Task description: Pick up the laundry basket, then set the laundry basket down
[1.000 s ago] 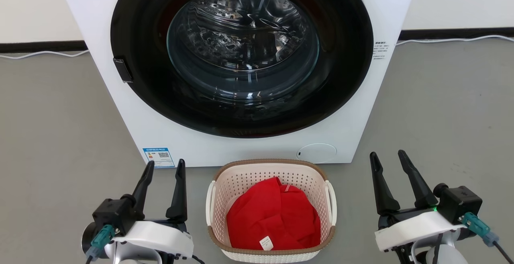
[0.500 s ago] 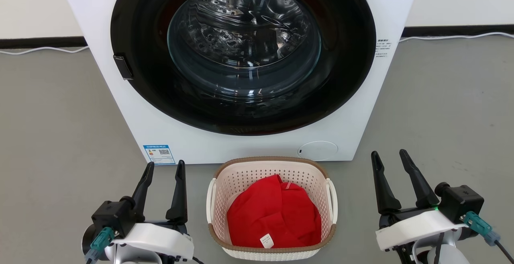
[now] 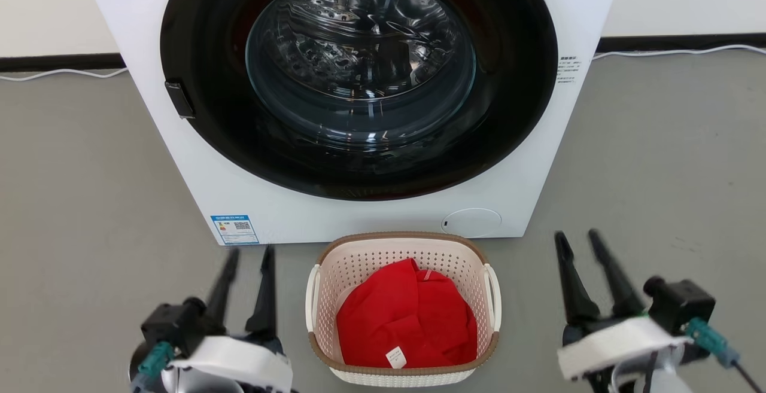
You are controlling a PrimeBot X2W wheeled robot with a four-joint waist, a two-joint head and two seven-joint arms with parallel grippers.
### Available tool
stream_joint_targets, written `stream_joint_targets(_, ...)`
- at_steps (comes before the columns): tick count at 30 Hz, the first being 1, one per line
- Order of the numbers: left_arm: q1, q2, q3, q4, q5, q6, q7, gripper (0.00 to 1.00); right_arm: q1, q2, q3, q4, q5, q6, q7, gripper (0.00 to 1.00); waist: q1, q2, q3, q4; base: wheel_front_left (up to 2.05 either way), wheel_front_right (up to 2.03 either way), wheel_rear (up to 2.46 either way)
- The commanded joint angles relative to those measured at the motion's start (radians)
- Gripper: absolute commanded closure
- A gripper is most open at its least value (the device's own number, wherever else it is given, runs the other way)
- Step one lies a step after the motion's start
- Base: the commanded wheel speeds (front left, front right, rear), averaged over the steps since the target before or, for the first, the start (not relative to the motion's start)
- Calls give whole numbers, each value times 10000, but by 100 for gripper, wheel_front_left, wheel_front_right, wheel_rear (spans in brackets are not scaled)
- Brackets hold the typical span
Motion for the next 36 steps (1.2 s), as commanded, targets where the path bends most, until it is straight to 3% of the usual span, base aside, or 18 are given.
stream_joint_targets(1, 28, -17, -4, 129, 1, -1, 13, 100, 36, 17, 6, 128, 7, 0, 0, 100, 0, 0, 1, 0, 0, 0, 0)
stream_joint_targets(6, 189, -53, 32, 443, -277, -22, 90, 100, 273, 64, -10, 402, 312, 0, 62, 100, 2, 0, -7, 4, 0, 0, 0)
stream_joint_targets(9, 175, -48, 105, 444, -688, -54, 208, 100, 273, 57, -50, 385, 753, 2, 159, 100, 23, 0, -40, 11, 0, 0, 0)
stream_joint_targets(14, 140, -42, 196, 467, -1202, -94, 353, 100, 252, 49, -99, 388, 1303, 5, 278, 100, 1, 0, -35, 19, 0, 0, 0)
stream_joint_targets(36, -3, -18, 589, 529, -3356, -262, 973, 100, 177, 31, -324, 361, 3599, 17, 791, 100, 0, 0, -87, 54, 0, 0, 0)
